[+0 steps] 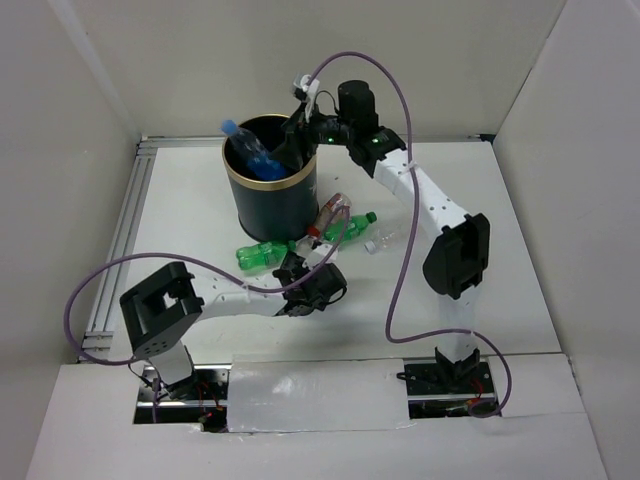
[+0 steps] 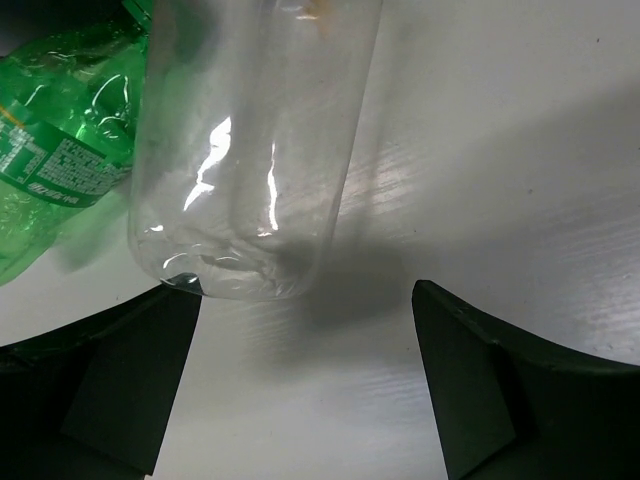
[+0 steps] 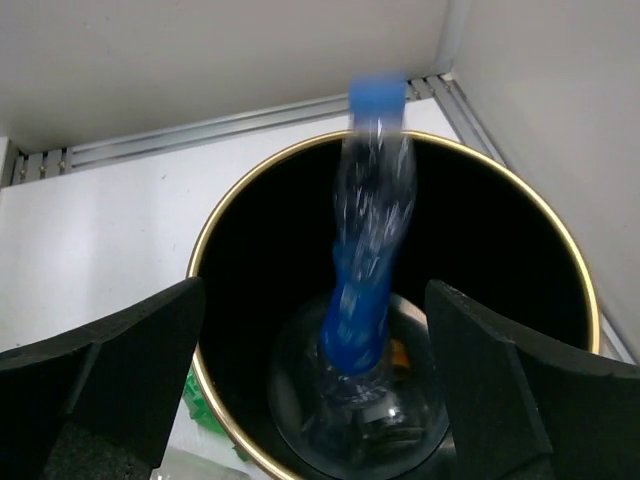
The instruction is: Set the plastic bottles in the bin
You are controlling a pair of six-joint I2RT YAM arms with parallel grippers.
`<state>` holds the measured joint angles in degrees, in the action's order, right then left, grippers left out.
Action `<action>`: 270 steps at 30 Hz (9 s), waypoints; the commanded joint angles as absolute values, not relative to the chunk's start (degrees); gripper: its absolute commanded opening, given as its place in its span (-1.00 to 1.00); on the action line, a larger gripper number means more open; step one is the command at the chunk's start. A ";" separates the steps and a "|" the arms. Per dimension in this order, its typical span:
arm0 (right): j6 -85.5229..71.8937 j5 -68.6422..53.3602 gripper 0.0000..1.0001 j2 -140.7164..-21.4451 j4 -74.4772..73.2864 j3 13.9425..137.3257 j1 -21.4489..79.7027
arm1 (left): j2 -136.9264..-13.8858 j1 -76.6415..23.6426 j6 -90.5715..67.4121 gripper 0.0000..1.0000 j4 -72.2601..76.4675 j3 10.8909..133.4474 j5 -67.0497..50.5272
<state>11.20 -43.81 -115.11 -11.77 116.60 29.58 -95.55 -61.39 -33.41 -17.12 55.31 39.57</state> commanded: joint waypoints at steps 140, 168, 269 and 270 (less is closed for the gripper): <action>2.29 -41.75 -0.81 -112.65 -2.56 119.71 31.37 | -64.24 -24.97 -108.54 1.00 -30.51 43.16 18.11; 0.62 -47.10 1.00 -99.25 -8.79 98.94 16.63 | -82.10 -20.56 -111.44 1.00 -19.61 44.57 12.03; -13.37 -45.50 -0.92 -93.70 -15.30 92.65 5.00 | -78.29 -81.81 -73.65 0.99 -36.76 55.90 47.82; -13.36 -45.53 -0.92 -93.69 -14.42 92.72 5.01 | -78.31 -81.83 -73.65 0.99 -36.74 55.90 47.81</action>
